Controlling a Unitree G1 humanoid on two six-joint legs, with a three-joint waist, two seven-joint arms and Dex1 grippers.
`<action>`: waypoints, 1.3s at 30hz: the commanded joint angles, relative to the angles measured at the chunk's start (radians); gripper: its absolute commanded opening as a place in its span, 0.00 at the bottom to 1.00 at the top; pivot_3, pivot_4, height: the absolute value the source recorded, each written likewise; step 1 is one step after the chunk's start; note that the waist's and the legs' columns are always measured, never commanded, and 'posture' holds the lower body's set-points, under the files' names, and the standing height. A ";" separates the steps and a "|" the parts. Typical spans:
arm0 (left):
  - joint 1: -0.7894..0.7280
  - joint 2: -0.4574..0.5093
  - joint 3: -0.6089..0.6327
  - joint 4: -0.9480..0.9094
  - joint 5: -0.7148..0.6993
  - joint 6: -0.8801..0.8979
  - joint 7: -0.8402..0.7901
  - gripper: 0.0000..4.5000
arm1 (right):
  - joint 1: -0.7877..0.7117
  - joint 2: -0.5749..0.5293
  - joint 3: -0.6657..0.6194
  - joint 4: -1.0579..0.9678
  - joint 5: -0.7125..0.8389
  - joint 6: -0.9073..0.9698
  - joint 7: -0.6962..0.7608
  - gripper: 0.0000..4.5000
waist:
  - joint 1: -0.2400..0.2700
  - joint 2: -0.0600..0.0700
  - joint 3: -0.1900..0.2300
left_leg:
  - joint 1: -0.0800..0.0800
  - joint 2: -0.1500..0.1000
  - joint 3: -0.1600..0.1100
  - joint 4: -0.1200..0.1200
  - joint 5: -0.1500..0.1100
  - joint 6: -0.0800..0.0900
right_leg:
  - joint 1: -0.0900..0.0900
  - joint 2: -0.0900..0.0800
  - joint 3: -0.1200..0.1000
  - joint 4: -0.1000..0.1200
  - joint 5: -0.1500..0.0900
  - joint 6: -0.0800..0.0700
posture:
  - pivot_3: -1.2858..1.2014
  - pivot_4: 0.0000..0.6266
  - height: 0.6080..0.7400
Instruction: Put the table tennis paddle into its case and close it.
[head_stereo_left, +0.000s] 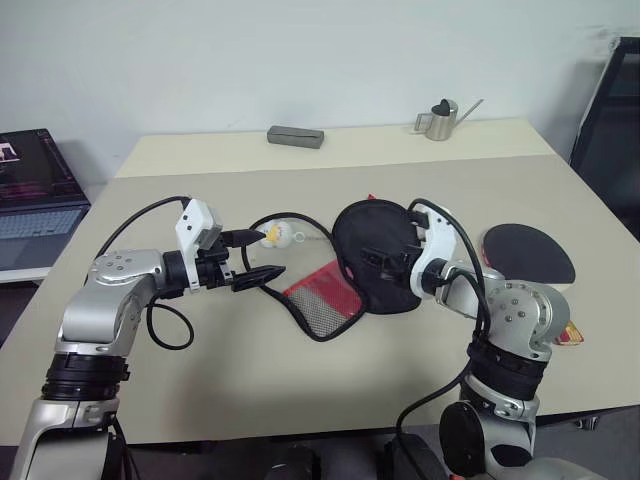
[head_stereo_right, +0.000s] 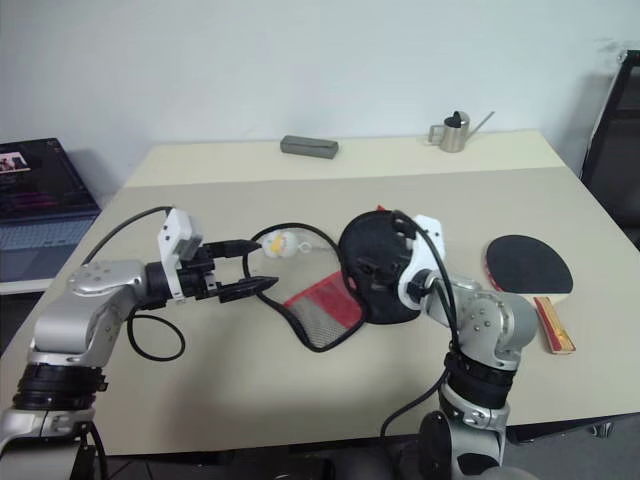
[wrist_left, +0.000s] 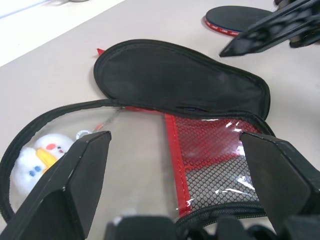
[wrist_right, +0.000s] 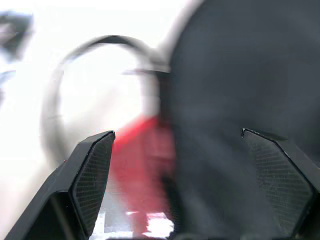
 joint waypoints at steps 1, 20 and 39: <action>0.001 0.014 0.031 -0.022 -0.009 -0.008 -0.002 1.00 | 0.038 -0.115 0.039 -0.029 0.045 -0.127 0.135 0.99 | 0.004 0.000 0.000 | 0.000 0.000 0.000 0.000 0.000 0.000 | 0.000 0.000 0.000 -0.001 0.000 0.000 | 0.52 0.24 1.00; 0.006 0.029 -0.014 -0.072 -0.007 -0.006 -0.082 1.00 | 0.204 -0.550 0.008 0.072 0.061 -0.411 0.378 0.99 | 0.022 -0.002 0.000 | -0.001 0.001 0.000 0.000 0.000 0.000 | 0.001 0.001 0.000 -0.003 0.000 0.000 | 0.52 0.24 1.00; -0.129 -0.041 -0.137 -0.024 0.016 -0.039 -0.174 1.00 | 0.554 -0.610 -0.314 -0.030 0.063 -0.499 0.271 0.99 | 0.041 -0.003 0.001 | -0.001 0.001 0.002 0.000 0.000 0.001 | 0.002 0.001 0.000 -0.004 0.000 0.001 | 0.52 0.24 1.00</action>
